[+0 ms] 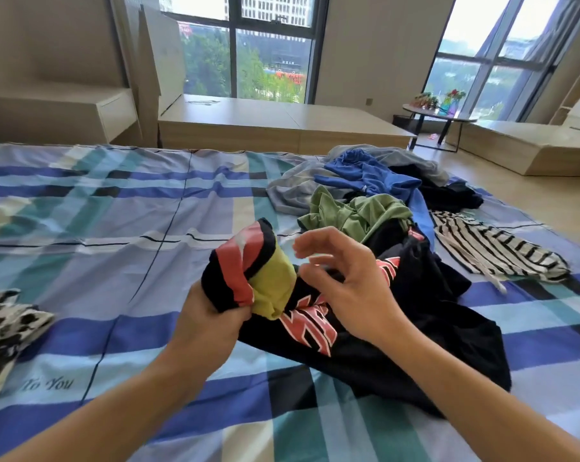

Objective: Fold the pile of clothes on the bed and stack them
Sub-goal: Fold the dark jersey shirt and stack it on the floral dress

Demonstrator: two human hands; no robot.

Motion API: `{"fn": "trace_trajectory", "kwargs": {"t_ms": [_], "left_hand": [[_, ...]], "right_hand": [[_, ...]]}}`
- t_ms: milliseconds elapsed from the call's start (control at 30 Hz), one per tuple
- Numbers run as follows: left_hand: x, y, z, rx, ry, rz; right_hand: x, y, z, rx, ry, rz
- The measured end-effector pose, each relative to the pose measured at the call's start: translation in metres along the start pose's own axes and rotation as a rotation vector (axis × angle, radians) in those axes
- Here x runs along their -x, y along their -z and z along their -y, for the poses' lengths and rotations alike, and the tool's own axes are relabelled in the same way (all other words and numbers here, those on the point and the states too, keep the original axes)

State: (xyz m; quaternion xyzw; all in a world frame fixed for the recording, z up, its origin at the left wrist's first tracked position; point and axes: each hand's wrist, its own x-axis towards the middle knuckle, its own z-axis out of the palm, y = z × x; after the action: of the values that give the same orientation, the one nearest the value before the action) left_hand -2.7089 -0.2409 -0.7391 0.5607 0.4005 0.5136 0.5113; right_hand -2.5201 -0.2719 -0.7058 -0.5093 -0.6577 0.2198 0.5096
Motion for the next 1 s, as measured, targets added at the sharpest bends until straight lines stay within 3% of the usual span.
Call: {"fn": "trace_trajectory", "kwargs": {"t_ms": [67,133,267,400,567,633,700,833,867,900,933,1000], "left_hand": [[-0.002,0.003,-0.008,0.021,-0.008,0.002],[-0.01,0.014,-0.011,0.053,-0.014,-0.006],[-0.034,0.045,-0.017,0.198,0.027,-0.134],[-0.057,0.093,-0.037,0.266,-0.077,-0.113],[-0.079,0.162,-0.025,0.119,-0.042,-0.36],[-0.072,0.165,-0.016,-0.056,-0.057,-0.338],[-0.066,0.166,-0.006,-0.33,0.032,-0.17],[-0.061,0.171,-0.002,-1.416,0.419,0.159],[-0.059,0.165,-0.002,-1.656,0.399,0.199],[-0.057,0.155,-0.002,-1.776,0.268,0.216],[-0.056,0.146,0.001,-1.741,0.088,0.257],[-0.05,0.119,0.002,-1.386,-0.18,0.449]], "right_hand": [[-0.007,0.017,-0.018,0.236,-0.037,0.025],[-0.009,0.03,-0.038,0.385,-0.147,0.164],[-0.007,0.036,-0.064,0.549,-0.326,0.4],[-0.005,0.019,-0.05,0.43,-0.298,0.543],[0.006,-0.01,-0.01,0.148,-0.253,0.827],[0.006,-0.015,-0.005,0.139,-0.22,0.808],[0.004,-0.018,-0.009,0.229,-0.178,0.684],[0.003,-0.016,-0.015,0.261,-0.13,0.434],[0.002,-0.015,-0.012,0.221,-0.125,0.417],[0.002,-0.015,-0.009,0.175,-0.125,0.42],[0.003,-0.015,-0.006,0.123,-0.132,0.438],[0.004,-0.017,0.002,0.001,-0.147,0.488]]}}
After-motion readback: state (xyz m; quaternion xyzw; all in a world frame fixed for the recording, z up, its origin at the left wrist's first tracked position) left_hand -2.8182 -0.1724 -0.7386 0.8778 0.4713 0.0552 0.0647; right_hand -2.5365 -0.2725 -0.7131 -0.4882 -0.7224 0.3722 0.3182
